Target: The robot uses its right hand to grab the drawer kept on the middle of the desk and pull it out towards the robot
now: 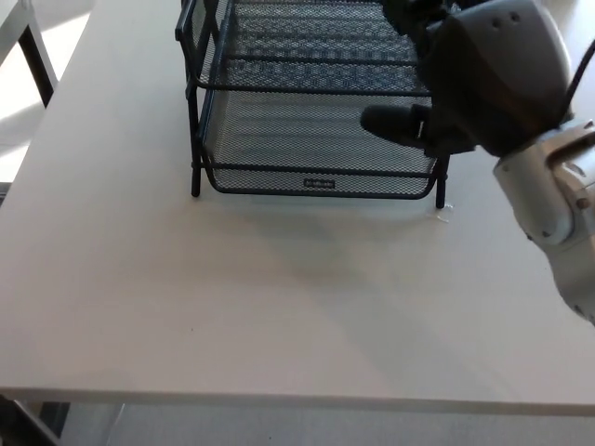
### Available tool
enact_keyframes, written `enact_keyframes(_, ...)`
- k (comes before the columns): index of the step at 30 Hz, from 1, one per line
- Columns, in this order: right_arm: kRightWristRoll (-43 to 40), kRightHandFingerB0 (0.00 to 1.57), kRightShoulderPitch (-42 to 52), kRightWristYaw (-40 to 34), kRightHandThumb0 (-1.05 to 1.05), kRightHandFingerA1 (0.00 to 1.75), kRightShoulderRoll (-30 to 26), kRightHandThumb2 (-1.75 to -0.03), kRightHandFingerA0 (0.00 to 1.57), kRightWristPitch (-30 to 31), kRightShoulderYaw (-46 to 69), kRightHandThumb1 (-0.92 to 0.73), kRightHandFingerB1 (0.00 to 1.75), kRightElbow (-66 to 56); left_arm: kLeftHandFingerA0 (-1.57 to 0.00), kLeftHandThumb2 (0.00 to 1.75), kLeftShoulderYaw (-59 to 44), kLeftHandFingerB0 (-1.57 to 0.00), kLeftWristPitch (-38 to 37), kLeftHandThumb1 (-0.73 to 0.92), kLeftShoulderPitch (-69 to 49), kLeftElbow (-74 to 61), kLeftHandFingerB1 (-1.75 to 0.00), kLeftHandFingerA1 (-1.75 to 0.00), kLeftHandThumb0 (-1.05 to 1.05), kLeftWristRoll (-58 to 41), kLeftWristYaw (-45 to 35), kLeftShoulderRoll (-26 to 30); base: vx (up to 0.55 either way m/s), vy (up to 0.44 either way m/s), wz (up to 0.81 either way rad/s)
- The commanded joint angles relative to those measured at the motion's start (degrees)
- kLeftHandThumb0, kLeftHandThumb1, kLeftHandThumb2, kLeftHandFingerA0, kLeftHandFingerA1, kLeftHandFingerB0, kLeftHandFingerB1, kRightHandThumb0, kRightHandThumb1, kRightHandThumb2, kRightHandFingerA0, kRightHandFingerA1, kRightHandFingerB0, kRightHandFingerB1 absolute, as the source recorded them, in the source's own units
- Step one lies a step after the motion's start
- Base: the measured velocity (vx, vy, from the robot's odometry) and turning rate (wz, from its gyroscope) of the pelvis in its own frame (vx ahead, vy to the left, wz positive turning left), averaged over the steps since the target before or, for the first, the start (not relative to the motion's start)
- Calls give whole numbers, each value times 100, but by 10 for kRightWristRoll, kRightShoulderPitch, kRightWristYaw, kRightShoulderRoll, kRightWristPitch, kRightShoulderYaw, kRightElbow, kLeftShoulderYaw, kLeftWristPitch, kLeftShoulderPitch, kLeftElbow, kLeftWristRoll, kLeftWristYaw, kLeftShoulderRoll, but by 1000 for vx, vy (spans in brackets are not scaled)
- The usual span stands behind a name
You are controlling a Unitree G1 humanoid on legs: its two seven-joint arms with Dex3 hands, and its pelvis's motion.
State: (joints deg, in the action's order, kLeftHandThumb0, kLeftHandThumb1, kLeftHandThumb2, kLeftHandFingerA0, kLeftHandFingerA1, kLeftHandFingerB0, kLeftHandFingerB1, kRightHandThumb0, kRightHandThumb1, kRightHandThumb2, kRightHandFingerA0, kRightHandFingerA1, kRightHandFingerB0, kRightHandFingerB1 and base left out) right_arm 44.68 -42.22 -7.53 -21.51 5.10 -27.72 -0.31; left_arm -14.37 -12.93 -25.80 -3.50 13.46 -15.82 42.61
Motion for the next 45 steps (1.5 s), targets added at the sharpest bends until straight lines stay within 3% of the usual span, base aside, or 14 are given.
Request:
enact_keyframes(1,37,10,-27,11,-90,56,23,-62,17,-15,-15,-70,36,34,-77,57,-4,-77,3,59,4,1,-55,-84,-31,11,-6,3,0,0,0)
enact_keyframes(5,57,8,-44,8,-92,56,41,-62,15,-19,-35,-71,35,74,-79,58,-5,-77,5,58,5,-3,-56,-86,-30,4,-10,0,0,0,0)
enact_keyframes(6,65,1,-54,9,-90,58,50,-98,9,-17,-42,-54,37,92,-79,57,-3,-77,6,58,9,0,-54,-85,-30,5,-10,1,0,0,0)
enact_keyframes(7,70,6,-59,7,-93,56,54,-62,12,-16,-46,-69,35,103,-80,57,-3,-77,3,58,11,3,-53,-85,-30,6,-9,1,0,0,0)
enact_keyframes(8,77,0,-64,3,-42,53,58,-93,1,-15,-50,-23,52,113,-80,58,-2,-77,-2,58,11,4,-54,-86,-30,8,-7,1,0,0,0)
enact_keyframes(9,80,0,-66,4,-42,53,60,-93,1,-14,-52,-23,52,119,-80,58,-1,-77,-3,58,11,2,-54,-86,-30,10,-7,1,0,0,0)
enact_keyframes(10,83,7,-70,3,-93,53,63,-60,10,-14,-53,-66,32,128,-79,58,-1,-77,0,58,12,1,-53,-84,-30,9,-7,1,0,0,0)
enact_keyframes(11,89,5,-77,3,-89,54,67,-93,4,-13,-59,-51,30,145,-79,57,-1,-77,4,58,13,0,-54,-86,-30,7,-9,0,0,0,0)
enact_keyframes(29,145,0,-148,-214,-77,22,139,-85,1,9,-80,-44,16,416,-78,58,-1,-76,-13,59,25,-1,-56,-85,-30,14,-9,5,0,0,0)
enact_keyframes(32,146,0,-168,-238,-77,28,144,-84,0,9,-81,-44,17,457,-79,57,1,-78,-15,58,32,0,-57,-86,-28,11,-9,4,0,0,0)
enact_keyframes(33,145,0,-176,-244,-72,42,143,-57,0,5,-82,-50,25,470,-80,57,1,-78,-19,58,38,4,-56,-87,-29,10,-7,4,0,0,0)
enact_keyframes(35,145,0,-184,-252,-70,37,148,-82,7,9,-84,-41,25,493,-81,57,1,-79,-21,57,37,3,-58,-91,-29,9,-7,3,0,0,0)
enact_keyframes(39,146,0,-205,-281,-61,55,157,-55,4,16,-91,-49,29,550,-80,58,1,-77,-4,59,33,-10,-55,-84,-29,7,-19,6,0,0,0)
enact_keyframes(45,148,4,-240,-324,-64,67,157,-76,29,9,-97,-39,49,598,-79,57,2,-78,-3,59,37,-9,-57,-87,-29,9,-21,10,0,0,0)
